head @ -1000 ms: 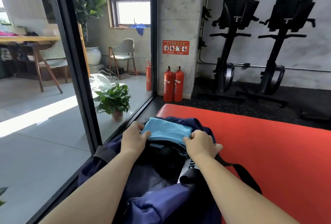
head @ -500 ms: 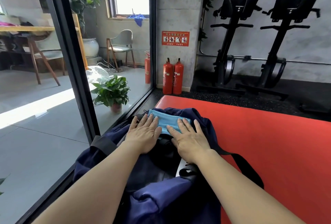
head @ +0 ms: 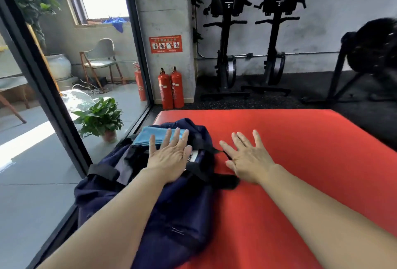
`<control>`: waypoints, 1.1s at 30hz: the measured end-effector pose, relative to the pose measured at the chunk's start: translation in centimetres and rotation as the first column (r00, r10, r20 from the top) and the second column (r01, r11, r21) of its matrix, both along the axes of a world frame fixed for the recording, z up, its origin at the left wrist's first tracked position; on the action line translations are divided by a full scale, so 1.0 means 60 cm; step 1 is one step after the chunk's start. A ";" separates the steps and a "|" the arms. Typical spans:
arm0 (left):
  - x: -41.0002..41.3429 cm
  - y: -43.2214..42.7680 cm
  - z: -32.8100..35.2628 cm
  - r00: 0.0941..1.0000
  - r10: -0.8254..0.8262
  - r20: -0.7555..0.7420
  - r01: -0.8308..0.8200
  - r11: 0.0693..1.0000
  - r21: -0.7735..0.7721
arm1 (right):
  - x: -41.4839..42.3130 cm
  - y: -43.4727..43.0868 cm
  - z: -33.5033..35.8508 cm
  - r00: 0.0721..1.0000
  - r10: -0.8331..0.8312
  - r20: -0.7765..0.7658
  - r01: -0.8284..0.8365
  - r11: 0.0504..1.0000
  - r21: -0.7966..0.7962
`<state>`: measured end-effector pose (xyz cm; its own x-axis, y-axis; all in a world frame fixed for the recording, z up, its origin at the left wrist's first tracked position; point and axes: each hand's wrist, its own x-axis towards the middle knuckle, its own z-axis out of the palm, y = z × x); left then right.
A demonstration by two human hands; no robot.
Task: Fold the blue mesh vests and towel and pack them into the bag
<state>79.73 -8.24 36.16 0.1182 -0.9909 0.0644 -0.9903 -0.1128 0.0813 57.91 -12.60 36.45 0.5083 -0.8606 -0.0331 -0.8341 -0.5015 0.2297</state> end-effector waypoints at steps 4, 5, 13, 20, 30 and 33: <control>-0.171 0.044 -0.009 0.984 -0.175 -0.017 0.175 0.984 0.019 | -0.166 0.092 0.004 0.979 -0.184 -0.089 0.187 0.982 0.022; -0.203 0.050 -0.013 0.980 -0.194 -0.037 0.195 0.980 0.033 | -0.194 0.105 0.001 0.973 -0.209 -0.094 0.212 0.977 0.025; -0.545 0.121 -0.019 0.849 -0.520 -0.094 0.529 0.840 0.122 | -0.497 0.283 -0.005 0.841 -0.532 -0.102 0.534 0.845 0.000; -0.783 0.183 -0.018 0.695 -0.718 -0.046 0.714 0.681 0.161 | -0.719 0.422 -0.032 0.665 -0.744 -0.068 0.745 0.667 -0.017; -1.083 0.241 -0.069 0.499 -0.866 -0.024 0.854 0.487 0.183 | -0.975 0.525 -0.101 0.506 -0.858 -0.094 0.862 0.498 0.095; -1.153 0.237 -0.105 0.475 -0.880 -0.027 0.860 0.457 0.228 | -1.042 0.532 -0.142 0.481 -0.867 -0.126 0.873 0.462 0.153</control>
<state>10.58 5.97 29.86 -0.8078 -0.5656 -0.1662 -0.5827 0.8087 0.0798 -4.61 19.33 27.94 -0.5044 -0.8327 -0.2285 -0.8566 0.4493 0.2538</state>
